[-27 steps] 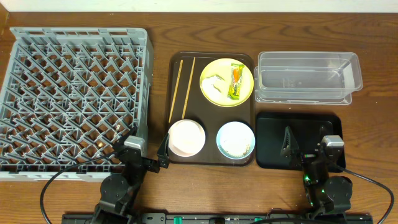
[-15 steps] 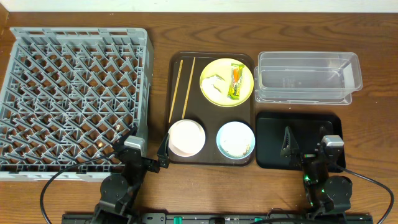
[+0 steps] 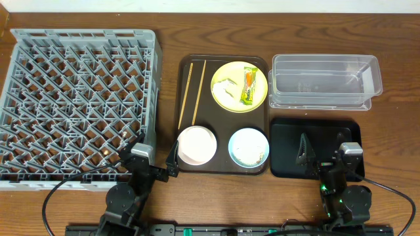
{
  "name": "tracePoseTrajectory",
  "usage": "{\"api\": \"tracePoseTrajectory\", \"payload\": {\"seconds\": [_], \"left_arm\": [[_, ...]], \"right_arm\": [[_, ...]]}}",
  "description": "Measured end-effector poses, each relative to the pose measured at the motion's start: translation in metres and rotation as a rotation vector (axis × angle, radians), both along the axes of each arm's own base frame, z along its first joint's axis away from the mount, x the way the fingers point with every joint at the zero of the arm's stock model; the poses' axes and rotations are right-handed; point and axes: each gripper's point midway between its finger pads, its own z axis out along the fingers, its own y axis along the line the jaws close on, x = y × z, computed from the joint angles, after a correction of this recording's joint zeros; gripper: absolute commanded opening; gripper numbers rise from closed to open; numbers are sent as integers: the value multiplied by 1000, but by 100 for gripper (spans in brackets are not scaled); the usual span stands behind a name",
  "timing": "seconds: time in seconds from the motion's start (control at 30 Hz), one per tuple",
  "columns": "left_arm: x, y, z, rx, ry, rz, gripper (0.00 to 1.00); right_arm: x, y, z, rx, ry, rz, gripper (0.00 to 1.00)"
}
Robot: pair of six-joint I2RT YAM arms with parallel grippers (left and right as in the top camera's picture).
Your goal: Sort waste into correct bins and load items into the dishwasher
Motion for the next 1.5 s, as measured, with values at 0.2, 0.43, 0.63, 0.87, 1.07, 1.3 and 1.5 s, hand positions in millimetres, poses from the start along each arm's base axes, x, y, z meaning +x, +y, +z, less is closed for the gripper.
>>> {"api": "tracePoseTrajectory", "payload": {"seconds": [0.2,0.43,0.63,0.87,1.07,1.3,1.5], "left_arm": [[0,0,0,0,0,0,96],[0,0,0,0,0,0,96],[0,0,0,0,0,0,96],[0,0,0,0,0,0,96],[0,0,0,0,0,0,96],[0,1,0,1,0,8,96],[0,1,0,1,1,8,96]], "right_arm": [[0,0,0,0,0,0,99],[0,0,0,0,0,0,99],[0,0,0,0,0,0,99],[0,0,0,0,0,0,99],[0,1,1,17,-1,6,99],[-5,27,3,123,9,151,99],[-16,46,32,149,29,269,99]]}}
